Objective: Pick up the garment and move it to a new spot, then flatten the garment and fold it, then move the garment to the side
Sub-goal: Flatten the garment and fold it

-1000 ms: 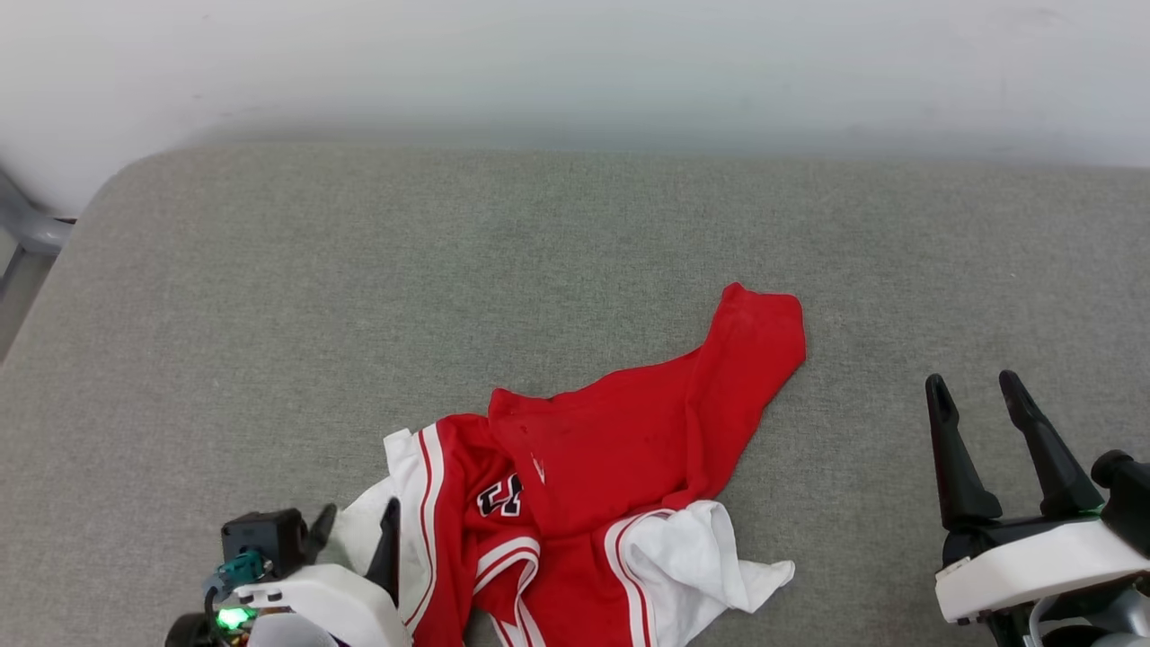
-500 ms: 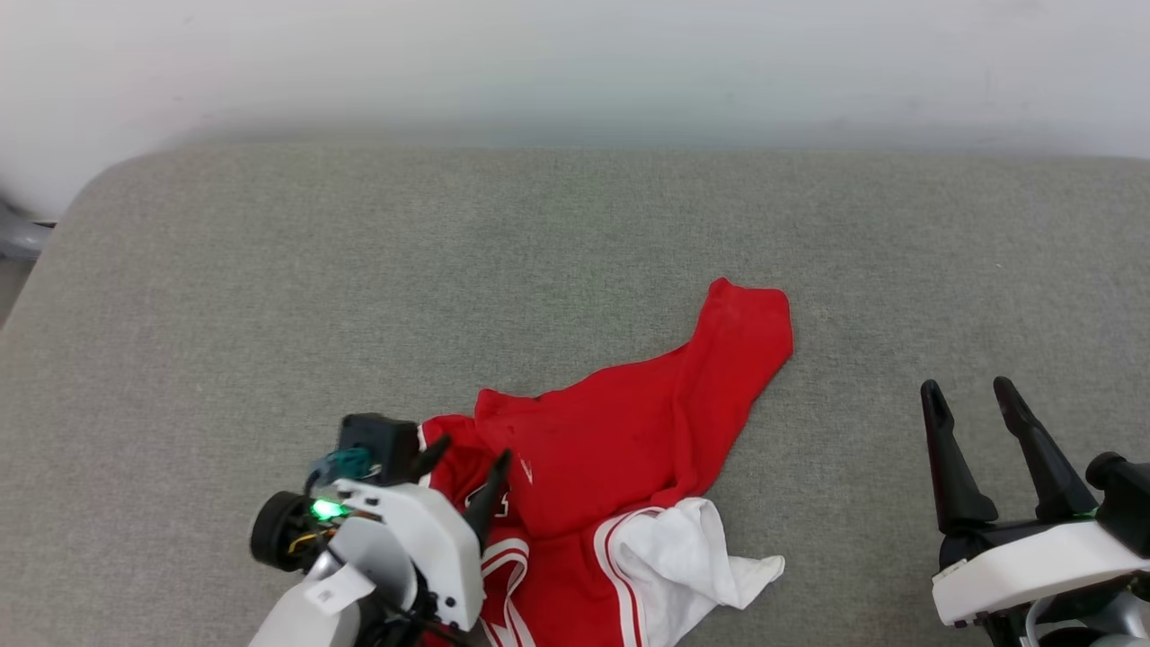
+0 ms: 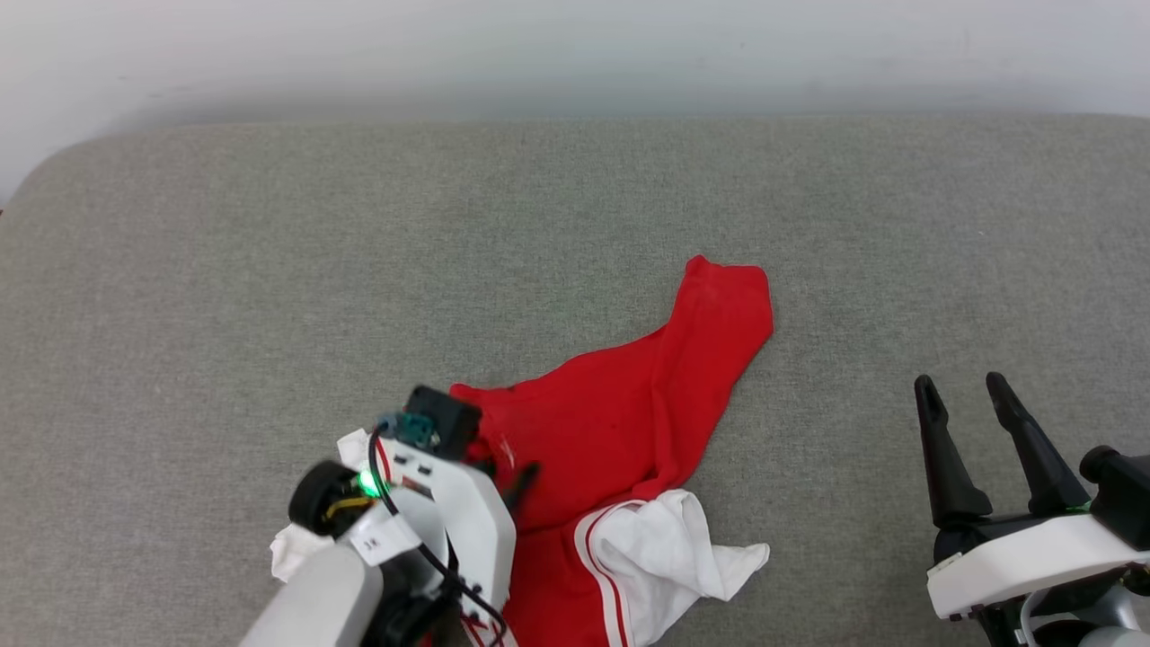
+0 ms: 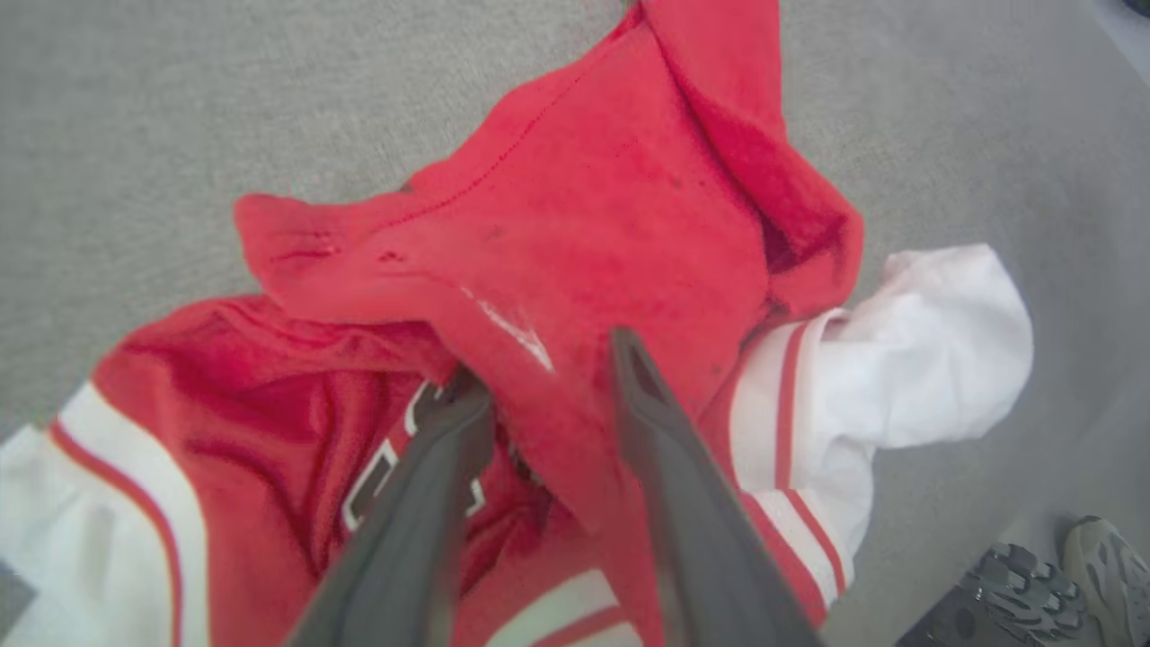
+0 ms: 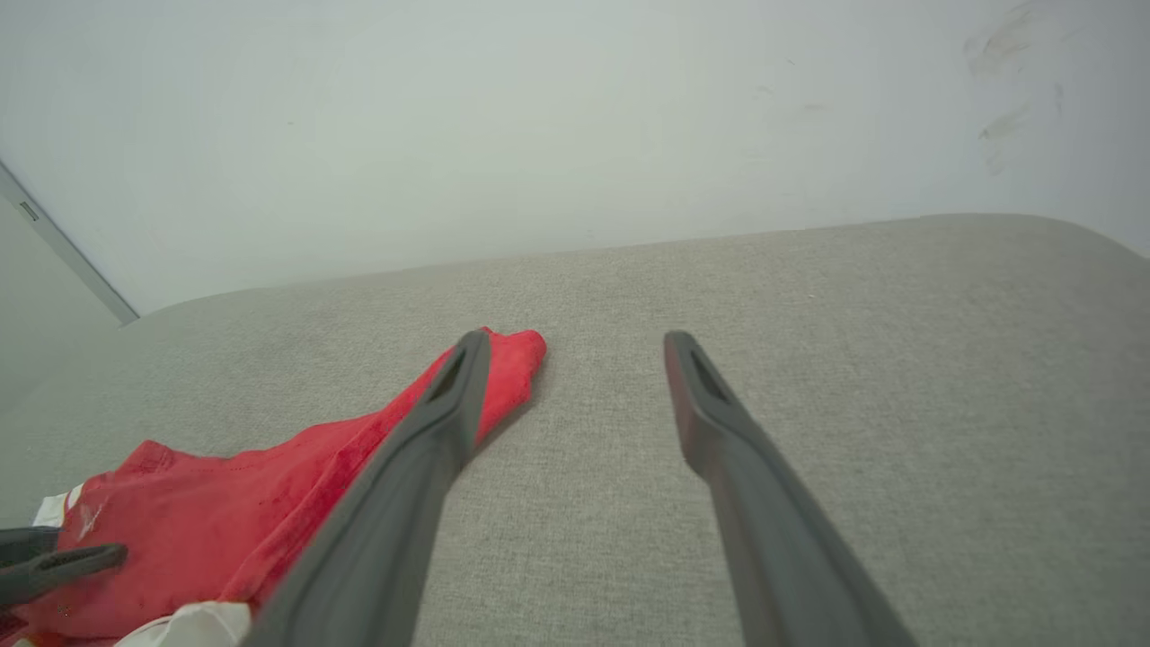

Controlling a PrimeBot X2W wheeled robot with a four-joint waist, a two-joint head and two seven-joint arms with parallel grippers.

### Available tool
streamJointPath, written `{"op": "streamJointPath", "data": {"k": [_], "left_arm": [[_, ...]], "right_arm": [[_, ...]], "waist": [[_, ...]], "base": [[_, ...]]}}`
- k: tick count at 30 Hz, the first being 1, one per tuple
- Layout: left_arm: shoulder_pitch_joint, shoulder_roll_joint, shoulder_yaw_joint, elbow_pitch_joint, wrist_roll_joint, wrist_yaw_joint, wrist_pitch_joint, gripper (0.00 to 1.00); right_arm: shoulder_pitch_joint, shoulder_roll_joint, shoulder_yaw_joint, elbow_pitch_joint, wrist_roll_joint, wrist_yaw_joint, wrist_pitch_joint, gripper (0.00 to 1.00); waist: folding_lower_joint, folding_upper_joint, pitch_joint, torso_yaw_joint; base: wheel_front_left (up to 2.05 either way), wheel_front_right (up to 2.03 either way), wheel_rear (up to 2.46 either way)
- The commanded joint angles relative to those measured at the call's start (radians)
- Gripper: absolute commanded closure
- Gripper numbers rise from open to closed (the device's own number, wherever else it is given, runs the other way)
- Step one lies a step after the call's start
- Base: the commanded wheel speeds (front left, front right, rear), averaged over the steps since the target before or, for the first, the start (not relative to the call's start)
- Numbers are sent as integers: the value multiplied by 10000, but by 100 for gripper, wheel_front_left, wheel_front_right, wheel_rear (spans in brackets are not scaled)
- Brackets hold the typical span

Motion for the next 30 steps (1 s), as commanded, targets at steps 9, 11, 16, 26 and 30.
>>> {"op": "streamJointPath", "data": {"k": [9, 11, 16, 26, 30], "left_arm": [[-1710, 302, 688, 29, 580, 333, -943, 100], [-2137, 228, 983, 232, 519, 453, -1296, 100], [-3254, 231, 1577, 1252, 517, 574, -2204, 100], [-4464, 161, 1972, 4368, 363, 384, -3545, 100], [-4593, -14, 1728, 5307, 237, 103, -3622, 76]], "right_arm": [[-537, 12, 56, 96, 54, -3, -93, 0], [-669, 12, 44, 117, 66, -3, -103, 0], [-974, 14, 177, 163, 37, -3, -161, 0], [-1258, 12, 192, 366, 82, -3, -297, 0], [-1279, 12, 166, 405, -13, -3, -311, 0]], "waist": [[0, 0, 641, -284], [0, 0, 867, -376], [0, 0, 1429, -670], [0, 0, 1932, -907], [0, 0, 1885, -815]], "base": [[0, 0, 0], [0, 0, 0], [0, 0, 0], [0, 0, 0], [0, 0, 0]]}}
